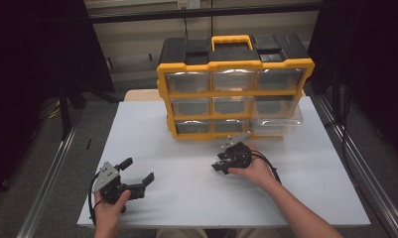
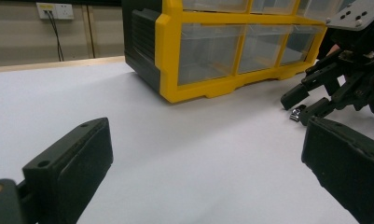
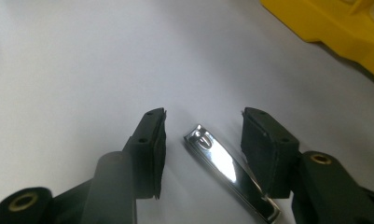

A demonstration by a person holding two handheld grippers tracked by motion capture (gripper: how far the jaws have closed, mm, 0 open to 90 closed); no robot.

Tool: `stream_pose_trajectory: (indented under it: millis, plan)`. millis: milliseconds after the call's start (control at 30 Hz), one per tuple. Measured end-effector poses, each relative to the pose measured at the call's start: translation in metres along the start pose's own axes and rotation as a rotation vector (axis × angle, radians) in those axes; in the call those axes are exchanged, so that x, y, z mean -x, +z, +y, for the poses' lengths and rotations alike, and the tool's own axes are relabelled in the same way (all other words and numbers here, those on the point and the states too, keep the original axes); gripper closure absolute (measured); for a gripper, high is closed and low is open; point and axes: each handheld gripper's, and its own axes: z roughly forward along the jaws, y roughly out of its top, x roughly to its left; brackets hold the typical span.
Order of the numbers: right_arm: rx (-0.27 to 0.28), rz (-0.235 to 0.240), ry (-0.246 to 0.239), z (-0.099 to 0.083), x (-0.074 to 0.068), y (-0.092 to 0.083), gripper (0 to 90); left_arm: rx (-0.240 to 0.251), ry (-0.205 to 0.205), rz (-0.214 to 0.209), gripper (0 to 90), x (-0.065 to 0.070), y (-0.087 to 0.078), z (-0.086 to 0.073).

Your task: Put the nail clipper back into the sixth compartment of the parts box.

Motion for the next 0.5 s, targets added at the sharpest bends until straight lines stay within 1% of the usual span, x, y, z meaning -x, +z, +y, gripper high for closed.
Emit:
stream_pose_trajectory:
  millis: [67, 100, 133, 167, 200, 233, 267, 300, 333, 367, 467, 500]
  plan:
    - [0.003, 0.005, -0.022, -0.0006, 0.0007, -0.0003, 51.0, -0.002, 0.002, 0.001, 2.1, 0.0000, 0.0000, 0.0000]
    - [0.001, 0.006, -0.039, -0.0010, 0.0012, -0.0007, 53.8, -0.001, 0.000, 0.000, 2.1, 0.0001, 0.0001, 0.0000]
    - [0.000, -0.008, -0.038, -0.0009, 0.0007, -0.0009, 56.1, -0.003, 0.002, 0.001, 2.1, 0.0000, 0.0001, -0.0001]
    - [-0.007, -0.008, -0.039, -0.0009, 0.0018, -0.0019, 60.1, -0.002, 0.000, 0.001, 2.1, 0.0001, 0.0001, -0.0001]
    - [-0.004, 0.004, -0.025, -0.0011, 0.0023, -0.0019, 62.9, -0.002, 0.001, 0.001, 2.1, 0.0001, 0.0001, -0.0001]
    - [-0.007, -0.010, -0.022, -0.0014, 0.0038, -0.0029, 66.4, -0.002, 0.001, 0.001, 2.1, 0.0001, 0.0001, -0.0001]
    - [0.003, 0.001, 0.013, -0.0024, 0.0059, -0.0031, 71.9, -0.001, 0.001, 0.001, 2.1, 0.0002, 0.0001, 0.0000]
    - [0.003, 0.001, 0.013, -0.0024, 0.0059, -0.0031, 71.9, 0.001, 0.001, -0.006, 2.1, -0.0002, 0.0001, 0.0000]
    - [0.002, -0.001, 0.004, -0.0027, 0.0074, -0.0033, 76.4, 0.000, 0.001, -0.006, 2.1, -0.0001, 0.0000, 0.0000]
    - [0.017, -0.007, 0.016, -0.0032, 0.0080, -0.0028, 77.8, 0.000, 0.002, -0.006, 2.1, -0.0002, 0.0000, 0.0000]
    - [0.016, -0.013, 0.026, -0.0032, 0.0080, -0.0031, 79.5, 0.000, 0.001, -0.005, 2.1, -0.0002, -0.0001, 0.0000]
    - [0.012, -0.016, 0.028, -0.0028, 0.0072, -0.0032, 79.5, -0.004, 0.002, 0.003, 2.1, 0.0000, -0.0002, 0.0001]
